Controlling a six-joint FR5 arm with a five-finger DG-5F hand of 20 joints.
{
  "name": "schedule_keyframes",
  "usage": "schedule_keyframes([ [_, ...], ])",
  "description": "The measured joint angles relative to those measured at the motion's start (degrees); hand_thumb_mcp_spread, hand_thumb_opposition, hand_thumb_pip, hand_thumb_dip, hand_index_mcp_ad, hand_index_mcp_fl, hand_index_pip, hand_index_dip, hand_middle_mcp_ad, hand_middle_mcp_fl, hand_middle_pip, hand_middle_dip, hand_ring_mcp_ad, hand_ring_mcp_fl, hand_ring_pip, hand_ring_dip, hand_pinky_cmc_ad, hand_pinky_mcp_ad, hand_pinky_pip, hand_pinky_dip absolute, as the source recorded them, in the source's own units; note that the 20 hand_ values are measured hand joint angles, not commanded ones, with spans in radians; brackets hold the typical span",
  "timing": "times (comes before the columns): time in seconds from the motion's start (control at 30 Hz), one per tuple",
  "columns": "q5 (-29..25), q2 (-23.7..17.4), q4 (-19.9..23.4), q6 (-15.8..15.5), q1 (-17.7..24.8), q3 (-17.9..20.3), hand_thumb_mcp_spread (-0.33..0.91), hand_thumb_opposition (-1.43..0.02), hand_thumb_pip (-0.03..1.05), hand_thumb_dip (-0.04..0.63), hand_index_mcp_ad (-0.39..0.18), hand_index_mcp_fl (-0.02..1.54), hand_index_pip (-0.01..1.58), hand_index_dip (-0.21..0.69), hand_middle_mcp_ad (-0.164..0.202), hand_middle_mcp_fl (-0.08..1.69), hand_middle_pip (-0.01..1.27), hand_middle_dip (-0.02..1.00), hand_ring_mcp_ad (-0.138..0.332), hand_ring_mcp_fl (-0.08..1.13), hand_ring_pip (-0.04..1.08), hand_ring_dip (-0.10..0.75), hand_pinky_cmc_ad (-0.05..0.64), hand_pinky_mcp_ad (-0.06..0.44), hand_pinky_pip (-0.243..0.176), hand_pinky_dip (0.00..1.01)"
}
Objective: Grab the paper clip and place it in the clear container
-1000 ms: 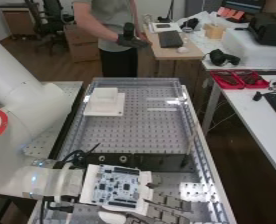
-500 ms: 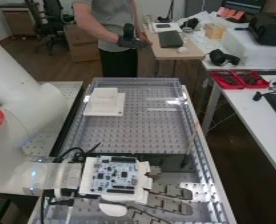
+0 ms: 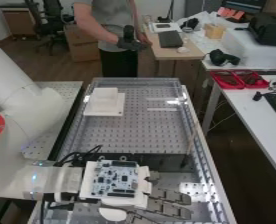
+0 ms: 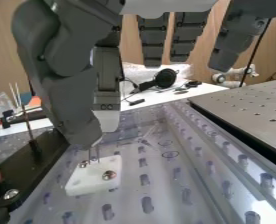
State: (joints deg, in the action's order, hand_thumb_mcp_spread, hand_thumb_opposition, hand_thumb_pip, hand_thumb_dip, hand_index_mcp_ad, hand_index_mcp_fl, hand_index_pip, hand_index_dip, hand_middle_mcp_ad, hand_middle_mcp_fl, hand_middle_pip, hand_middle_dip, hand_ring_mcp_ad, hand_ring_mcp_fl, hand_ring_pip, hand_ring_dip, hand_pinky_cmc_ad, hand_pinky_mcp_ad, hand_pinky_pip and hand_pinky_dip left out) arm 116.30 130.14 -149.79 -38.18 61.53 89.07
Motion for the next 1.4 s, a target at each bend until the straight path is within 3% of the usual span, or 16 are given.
schedule_keyframes([
  [0.33,0.3,0.3,0.2,0.8,-0.2,-0.6,0.49,-0.85,0.58,0.253,-0.225,0.34,1.51,0.091,0.089,0.02,0.13,0.17,0.101,0.0,0.08,0.101,0.332,0.262,-0.042,0.19],
  [1.4,2.4,1.9,-2.7,-1.1,-0.2,-3.1,0.5,-0.85,0.61,0.253,-0.239,0.36,1.52,0.093,0.089,0.02,0.13,0.17,0.101,0.0,0.08,0.101,0.333,0.265,-0.042,0.19],
])
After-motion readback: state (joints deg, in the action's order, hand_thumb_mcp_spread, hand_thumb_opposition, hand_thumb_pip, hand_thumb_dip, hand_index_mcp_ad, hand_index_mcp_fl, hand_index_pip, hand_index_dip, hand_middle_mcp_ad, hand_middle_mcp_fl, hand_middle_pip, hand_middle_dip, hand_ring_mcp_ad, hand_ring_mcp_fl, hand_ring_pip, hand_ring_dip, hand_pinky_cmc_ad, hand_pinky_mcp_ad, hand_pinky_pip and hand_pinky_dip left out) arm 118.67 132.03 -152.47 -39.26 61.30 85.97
